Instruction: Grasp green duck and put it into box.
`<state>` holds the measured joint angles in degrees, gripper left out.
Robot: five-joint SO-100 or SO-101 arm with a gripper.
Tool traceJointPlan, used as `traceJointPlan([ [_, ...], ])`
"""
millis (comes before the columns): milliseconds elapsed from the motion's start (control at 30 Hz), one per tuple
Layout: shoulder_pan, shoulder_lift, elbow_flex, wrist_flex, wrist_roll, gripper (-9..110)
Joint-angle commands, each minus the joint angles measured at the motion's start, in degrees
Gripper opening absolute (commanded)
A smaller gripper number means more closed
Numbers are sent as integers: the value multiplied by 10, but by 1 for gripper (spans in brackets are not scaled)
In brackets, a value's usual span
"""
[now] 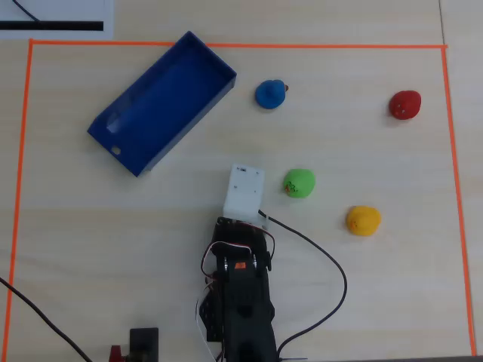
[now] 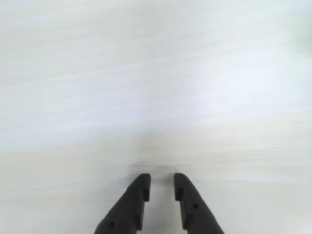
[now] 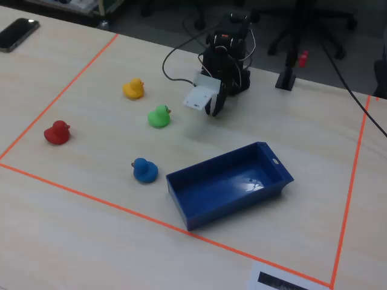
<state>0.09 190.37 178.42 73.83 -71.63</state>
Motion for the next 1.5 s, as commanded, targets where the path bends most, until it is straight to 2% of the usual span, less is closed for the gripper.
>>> traceJointPlan([
  [0, 2, -6, -2, 11, 5, 4],
  [1467, 2, -6, -2, 11, 5, 4],
])
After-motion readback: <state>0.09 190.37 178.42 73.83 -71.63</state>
